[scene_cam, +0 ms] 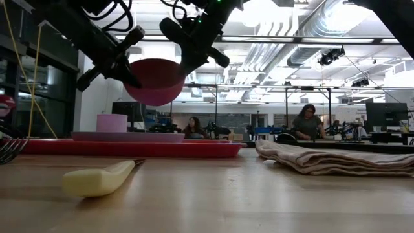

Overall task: Set up tray
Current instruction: Put the pink bowl on top of the violet plate on the red tray

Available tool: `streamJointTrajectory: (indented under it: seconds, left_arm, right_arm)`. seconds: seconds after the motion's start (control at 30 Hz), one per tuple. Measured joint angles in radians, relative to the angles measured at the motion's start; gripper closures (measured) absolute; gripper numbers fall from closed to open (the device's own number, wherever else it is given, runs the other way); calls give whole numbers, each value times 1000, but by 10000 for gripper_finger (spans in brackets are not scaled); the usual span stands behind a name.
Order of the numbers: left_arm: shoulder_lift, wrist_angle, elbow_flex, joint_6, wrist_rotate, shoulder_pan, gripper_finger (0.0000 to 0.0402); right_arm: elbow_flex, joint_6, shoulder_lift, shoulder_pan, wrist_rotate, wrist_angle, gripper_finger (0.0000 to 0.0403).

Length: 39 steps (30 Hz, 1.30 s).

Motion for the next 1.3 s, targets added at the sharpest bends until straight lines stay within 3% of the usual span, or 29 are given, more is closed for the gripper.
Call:
streamJointTrajectory:
  seconds: [0.23,1.03,1.3]
  left_arm:
    - [-5,-19,0,-52,10,0,392]
    - [-246,-153,-1,-207,64,0,392]
    - [-286,-135,-1,-205,105,0,318]
  right_arm:
    - [0,0,0,0,-3,0,394]
    - [2,-25,-2,-8,-30,23,401]
    - [2,-35,-2,-9,-31,25,402]
